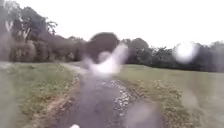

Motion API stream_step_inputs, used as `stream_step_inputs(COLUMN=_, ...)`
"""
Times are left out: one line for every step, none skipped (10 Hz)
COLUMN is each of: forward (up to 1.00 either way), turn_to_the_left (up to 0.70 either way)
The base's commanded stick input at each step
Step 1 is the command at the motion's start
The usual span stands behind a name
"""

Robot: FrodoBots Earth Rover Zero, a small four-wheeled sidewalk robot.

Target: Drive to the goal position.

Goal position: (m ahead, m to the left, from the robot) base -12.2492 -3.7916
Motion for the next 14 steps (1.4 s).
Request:
stream_step_inputs(forward=0.85, turn_to_the_left=0.0)
stream_step_inputs(forward=0.85, turn_to_the_left=0.0)
stream_step_inputs(forward=0.85, turn_to_the_left=0.0)
stream_step_inputs(forward=0.85, turn_to_the_left=0.0)
stream_step_inputs(forward=0.85, turn_to_the_left=0.0)
stream_step_inputs(forward=0.85, turn_to_the_left=0.0)
stream_step_inputs(forward=0.85, turn_to_the_left=0.0)
stream_step_inputs(forward=0.85, turn_to_the_left=0.0)
stream_step_inputs(forward=0.85, turn_to_the_left=0.0)
stream_step_inputs(forward=0.0, turn_to_the_left=0.1)
stream_step_inputs(forward=0.0, turn_to_the_left=0.2)
stream_step_inputs(forward=0.0, turn_to_the_left=0.85)
stream_step_inputs(forward=0.0, turn_to_the_left=0.85)
stream_step_inputs(forward=0.0, turn_to_the_left=0.85)
